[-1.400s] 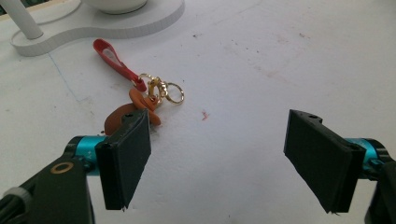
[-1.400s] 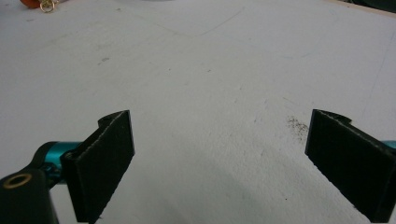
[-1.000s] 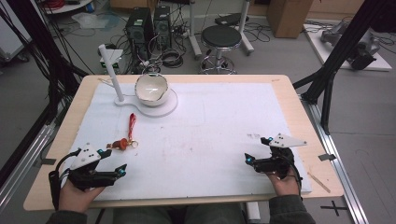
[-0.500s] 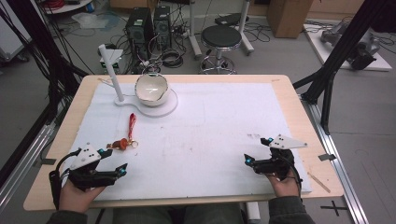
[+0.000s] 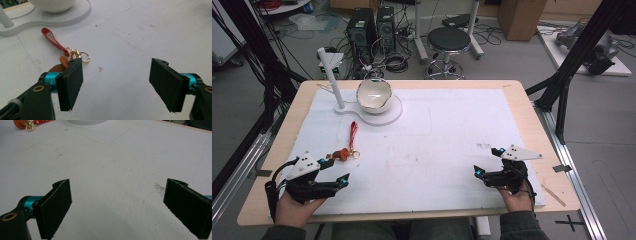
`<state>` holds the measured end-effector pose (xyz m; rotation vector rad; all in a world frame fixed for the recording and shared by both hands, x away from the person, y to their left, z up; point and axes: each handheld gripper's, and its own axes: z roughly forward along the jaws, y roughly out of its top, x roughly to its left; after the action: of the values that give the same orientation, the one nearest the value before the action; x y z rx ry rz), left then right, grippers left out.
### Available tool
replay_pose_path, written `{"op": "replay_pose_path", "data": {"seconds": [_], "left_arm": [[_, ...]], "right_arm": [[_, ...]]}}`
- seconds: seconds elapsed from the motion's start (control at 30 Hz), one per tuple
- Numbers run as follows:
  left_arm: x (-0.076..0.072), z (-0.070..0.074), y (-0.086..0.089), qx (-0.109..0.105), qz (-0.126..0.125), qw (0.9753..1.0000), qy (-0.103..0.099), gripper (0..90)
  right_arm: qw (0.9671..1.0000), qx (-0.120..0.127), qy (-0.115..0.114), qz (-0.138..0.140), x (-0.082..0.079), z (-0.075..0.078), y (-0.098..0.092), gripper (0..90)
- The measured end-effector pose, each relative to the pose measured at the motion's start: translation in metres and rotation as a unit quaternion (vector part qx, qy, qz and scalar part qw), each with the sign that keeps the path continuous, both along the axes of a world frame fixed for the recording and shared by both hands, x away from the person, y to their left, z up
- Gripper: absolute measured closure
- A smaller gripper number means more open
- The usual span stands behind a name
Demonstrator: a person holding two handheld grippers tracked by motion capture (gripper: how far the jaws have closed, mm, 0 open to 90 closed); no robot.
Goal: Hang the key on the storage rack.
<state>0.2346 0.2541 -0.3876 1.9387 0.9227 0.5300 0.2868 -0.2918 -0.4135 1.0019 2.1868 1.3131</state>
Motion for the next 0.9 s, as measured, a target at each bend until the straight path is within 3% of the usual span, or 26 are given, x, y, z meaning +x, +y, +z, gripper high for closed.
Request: {"op": "replay_pose_path", "data": {"seconds": [0.27,0.73,0.9], "left_arm": [[0.001,0.008,-0.003,-0.012,-0.02,0.9997,-0.004,29.1],[0.021,0.03,-0.005,-0.017,-0.016,0.9997,-0.003,30.1],[0.028,0.032,-0.004,-0.019,-0.013,0.9997,0.003,30.1]], "right_arm": [[1.0,0.002,-0.005,0.002,0.001,0.001,0.001,7.1],[0.9999,0.006,-0.01,0.005,0.002,0.002,0.002,7.1],[0.9999,0.007,-0.009,0.007,0.002,0.002,0.002,7.1]]}}
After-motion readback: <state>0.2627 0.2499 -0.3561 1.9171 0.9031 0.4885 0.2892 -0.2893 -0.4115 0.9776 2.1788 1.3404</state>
